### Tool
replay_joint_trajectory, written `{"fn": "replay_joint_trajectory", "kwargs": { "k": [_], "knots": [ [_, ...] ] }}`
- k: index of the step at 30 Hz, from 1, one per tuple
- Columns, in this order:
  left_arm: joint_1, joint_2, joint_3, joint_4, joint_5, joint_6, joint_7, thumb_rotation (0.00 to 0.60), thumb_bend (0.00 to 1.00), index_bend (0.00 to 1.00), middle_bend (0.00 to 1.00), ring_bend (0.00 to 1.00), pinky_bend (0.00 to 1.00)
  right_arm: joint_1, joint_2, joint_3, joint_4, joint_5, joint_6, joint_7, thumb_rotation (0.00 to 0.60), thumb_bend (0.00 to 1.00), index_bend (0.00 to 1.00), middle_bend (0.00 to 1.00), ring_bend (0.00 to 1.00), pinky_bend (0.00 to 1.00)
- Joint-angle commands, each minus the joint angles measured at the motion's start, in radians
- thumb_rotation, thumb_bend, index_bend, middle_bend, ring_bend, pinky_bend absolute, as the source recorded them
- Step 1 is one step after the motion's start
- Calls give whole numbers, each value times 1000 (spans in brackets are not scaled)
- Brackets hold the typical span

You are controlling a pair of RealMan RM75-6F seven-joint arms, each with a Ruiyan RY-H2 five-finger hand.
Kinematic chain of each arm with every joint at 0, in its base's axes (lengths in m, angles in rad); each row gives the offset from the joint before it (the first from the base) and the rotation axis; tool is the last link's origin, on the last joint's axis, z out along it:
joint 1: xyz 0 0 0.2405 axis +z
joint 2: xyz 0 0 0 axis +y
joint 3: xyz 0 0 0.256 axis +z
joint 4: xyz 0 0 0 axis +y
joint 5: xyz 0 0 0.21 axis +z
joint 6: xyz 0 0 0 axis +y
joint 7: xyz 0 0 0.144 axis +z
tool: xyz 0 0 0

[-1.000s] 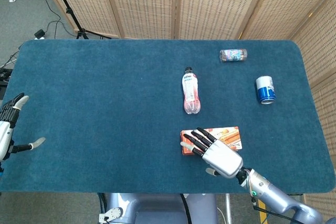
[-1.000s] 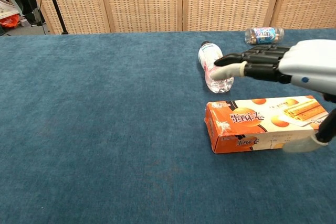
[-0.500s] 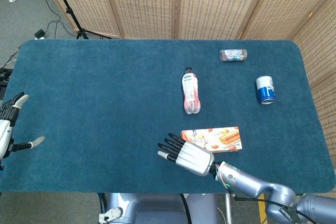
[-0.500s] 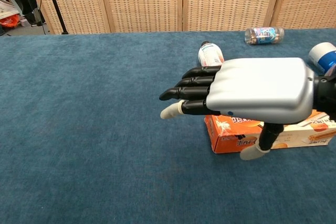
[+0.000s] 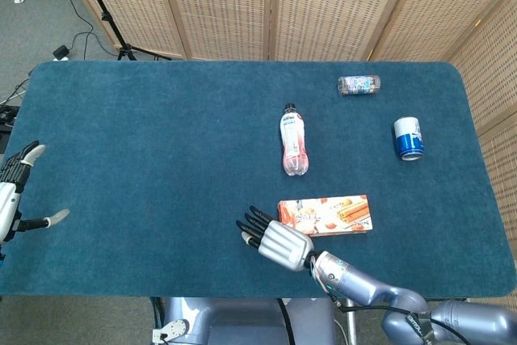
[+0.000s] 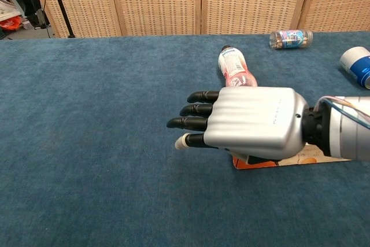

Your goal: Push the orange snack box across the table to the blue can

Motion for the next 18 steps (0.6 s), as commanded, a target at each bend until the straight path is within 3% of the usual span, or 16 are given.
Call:
{"fn": "replay_joint_trajectory", "kwargs": {
  "k": [1, 11, 18],
  "knots": [
    [0, 0, 0, 0, 3, -4, 0, 600, 0, 0, 0, 0, 0, 4, -27, 0, -8, 66, 9, -73, 600, 1000, 141, 0, 0, 0],
    [1, -1, -2, -2, 10, -16, 1, 600, 0, 0, 0, 0, 0, 45, -60, -30, 22, 279, 86, -272, 600, 1000, 155, 23, 0, 0],
    [3, 5, -3, 0, 19, -18, -10, 600, 0, 0, 0, 0, 0, 53, -22, -104, 16, 358, 168, -400, 600, 1000, 199, 84, 0, 0]
  ]
}}
